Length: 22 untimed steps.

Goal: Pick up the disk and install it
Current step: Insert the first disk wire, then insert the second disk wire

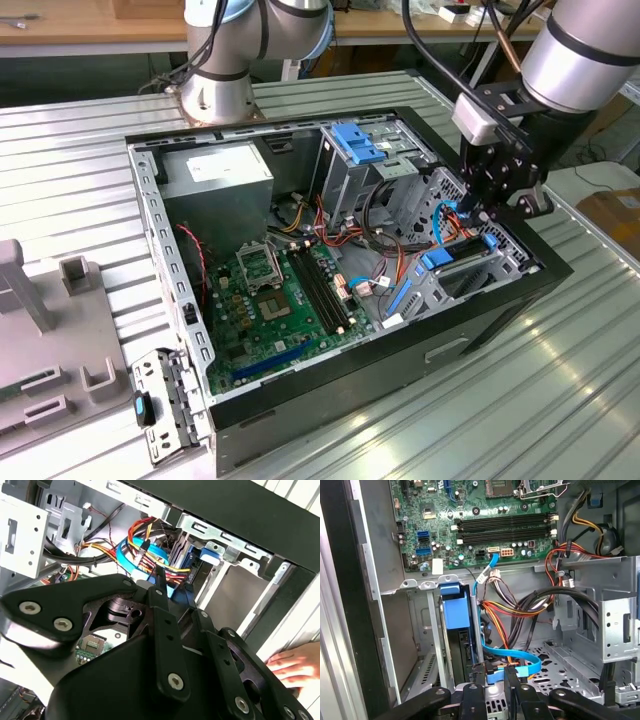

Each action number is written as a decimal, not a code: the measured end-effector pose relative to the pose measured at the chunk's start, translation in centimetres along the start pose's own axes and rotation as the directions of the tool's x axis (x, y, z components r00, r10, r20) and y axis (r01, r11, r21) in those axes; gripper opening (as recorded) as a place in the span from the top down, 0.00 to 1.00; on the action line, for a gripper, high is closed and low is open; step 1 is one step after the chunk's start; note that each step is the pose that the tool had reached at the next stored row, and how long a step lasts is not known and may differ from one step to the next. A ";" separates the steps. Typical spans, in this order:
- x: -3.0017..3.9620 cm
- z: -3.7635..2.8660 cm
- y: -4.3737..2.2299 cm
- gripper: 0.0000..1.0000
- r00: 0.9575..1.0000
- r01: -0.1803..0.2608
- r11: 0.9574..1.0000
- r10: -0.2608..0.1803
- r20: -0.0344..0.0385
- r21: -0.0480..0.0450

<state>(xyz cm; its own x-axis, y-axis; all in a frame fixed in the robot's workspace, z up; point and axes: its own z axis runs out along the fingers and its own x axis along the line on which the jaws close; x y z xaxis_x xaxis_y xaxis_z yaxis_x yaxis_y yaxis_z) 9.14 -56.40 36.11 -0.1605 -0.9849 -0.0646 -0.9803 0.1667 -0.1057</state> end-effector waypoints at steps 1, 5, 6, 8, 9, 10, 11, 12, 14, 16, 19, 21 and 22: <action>0.00 0.04 0.00 0.71 1.000 0.000 1.000 0.000 -0.001 0.000; 0.00 0.09 0.00 0.71 1.000 0.000 1.000 0.000 -0.002 -0.001; 0.00 0.09 0.00 0.71 1.000 0.000 1.000 0.000 -0.002 -0.001; 0.00 0.09 0.00 0.71 1.000 0.000 1.000 0.000 -0.002 0.000; 0.00 0.09 0.00 0.72 1.000 0.000 1.000 0.000 -0.002 0.000; 0.00 0.09 0.00 0.79 1.000 0.000 1.000 0.000 -0.002 0.000; 0.00 0.09 0.00 0.84 1.000 0.000 1.000 0.000 -0.002 -0.001; 0.00 0.09 0.00 0.84 1.000 0.000 1.000 0.000 -0.002 -0.001; 0.00 0.09 0.00 0.84 1.000 0.000 1.000 0.000 -0.002 0.000; 0.00 0.09 0.00 0.84 1.000 0.000 1.000 0.000 -0.002 0.000; 0.08 0.09 0.04 0.84 1.000 0.006 1.000 -0.006 0.005 -0.001; 0.52 0.05 0.07 0.84 1.000 0.023 1.000 -0.023 0.012 0.002; 0.71 0.04 0.10 0.84 1.000 0.028 1.000 -0.028 0.013 0.004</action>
<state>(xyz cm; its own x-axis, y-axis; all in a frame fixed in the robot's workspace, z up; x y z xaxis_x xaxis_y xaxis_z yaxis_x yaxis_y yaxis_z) 8.93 -57.08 36.02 -0.1314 -0.9886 -0.0741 -0.9840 0.1391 -0.1112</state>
